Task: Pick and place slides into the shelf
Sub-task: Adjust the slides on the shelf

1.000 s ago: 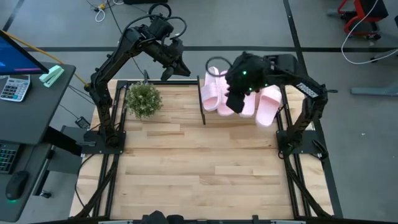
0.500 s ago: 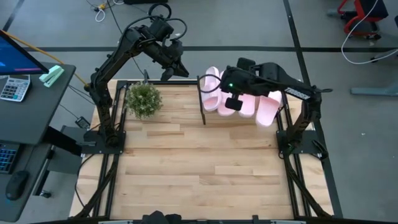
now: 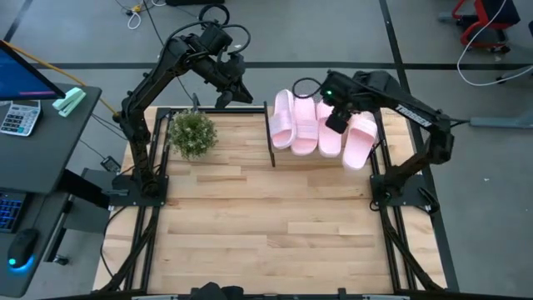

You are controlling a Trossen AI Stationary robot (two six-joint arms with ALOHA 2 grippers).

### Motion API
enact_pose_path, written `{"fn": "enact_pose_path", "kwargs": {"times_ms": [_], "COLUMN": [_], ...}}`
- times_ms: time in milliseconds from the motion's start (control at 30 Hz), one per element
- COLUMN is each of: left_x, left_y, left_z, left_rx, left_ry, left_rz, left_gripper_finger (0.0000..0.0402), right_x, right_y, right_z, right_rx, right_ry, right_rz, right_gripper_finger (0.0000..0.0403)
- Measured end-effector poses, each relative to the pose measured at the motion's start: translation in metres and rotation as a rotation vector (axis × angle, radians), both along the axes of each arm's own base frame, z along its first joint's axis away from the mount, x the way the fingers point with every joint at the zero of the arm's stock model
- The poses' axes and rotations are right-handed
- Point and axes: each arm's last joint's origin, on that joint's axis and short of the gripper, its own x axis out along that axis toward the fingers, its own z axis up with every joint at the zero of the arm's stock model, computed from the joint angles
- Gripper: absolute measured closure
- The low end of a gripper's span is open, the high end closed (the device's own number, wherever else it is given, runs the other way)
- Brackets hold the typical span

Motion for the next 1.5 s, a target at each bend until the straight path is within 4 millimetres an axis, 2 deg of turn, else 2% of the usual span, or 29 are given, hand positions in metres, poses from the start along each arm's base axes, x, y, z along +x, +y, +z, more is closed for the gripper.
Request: {"fn": "enact_pose_path", "kwargs": {"times_ms": [67, 167, 300, 467, 533, 633, 833, 967, 1100, 1200, 1267, 1400, 1500], "left_x": [0.0, 0.001, 0.001, 0.001, 0.001, 0.001, 0.001, 0.001, 0.002, 0.003, 0.004, 0.007, 0.009], "left_y": [0.0, 0.0, 0.001, 0.0, 0.001, 0.001, 0.0, 0.0, 0.001, 0.002, 0.003, 0.005, 0.005], "left_z": [0.0, 0.0, 0.001, 0.001, 0.001, 0.0, 0.0, 0.0, 0.001, 0.003, 0.004, 0.007, 0.009], "left_rx": [0.012, 0.022, 0.024, 0.016, 0.013, 0.015, 0.012, 0.01, 0.021, 0.038, 0.052, 0.083, 0.098], "left_ry": [-0.004, -0.011, -0.014, -0.011, -0.006, -0.002, 0.003, 0.003, -0.007, -0.027, -0.044, -0.082, -0.101], "left_rz": [-0.009, -0.013, -0.012, -0.007, 0.001, 0.006, 0.015, 0.018, 0.021, 0.021, 0.022, 0.022, 0.018], "left_gripper_finger": [0.0347, 0.0351, 0.0347, 0.0343, 0.0343, 0.0347, 0.0353, 0.035, 0.035, 0.0353, 0.0353, 0.0349, 0.0347], "right_x": [-0.005, -0.007, -0.001, 0.003, -0.004, -0.02, -0.044, -0.045, -0.044, -0.048, -0.05, -0.055, -0.046], "right_y": [0.006, 0.017, 0.032, 0.052, 0.058, 0.063, 0.082, 0.112, 0.16, 0.192, 0.206, 0.22, 0.23], "right_z": [0.003, 0.002, -0.007, -0.018, -0.019, -0.019, -0.021, -0.02, -0.011, 0.001, 0.013, 0.042, 0.063], "right_rx": [-0.075, -0.226, -0.25, -0.155, -0.145, -0.138, 0.115, 0.329, 0.543, 0.735, 0.805, 0.761, 0.671], "right_ry": [0.057, 0.196, 0.272, 0.234, 0.213, 0.161, -0.053, -0.17, -0.209, -0.214, -0.24, -0.382, -0.497], "right_rz": [0.046, 0.114, 0.216, 0.303, 0.304, 0.262, 0.215, 0.23, 0.343, 0.361, 0.333, 0.294, 0.337], "right_gripper_finger": [0.0207, 0.0215, 0.0279, 0.0381, 0.0395, 0.0387, 0.0398, 0.0399, 0.04, 0.04, 0.0401, 0.0401, 0.0402]}}
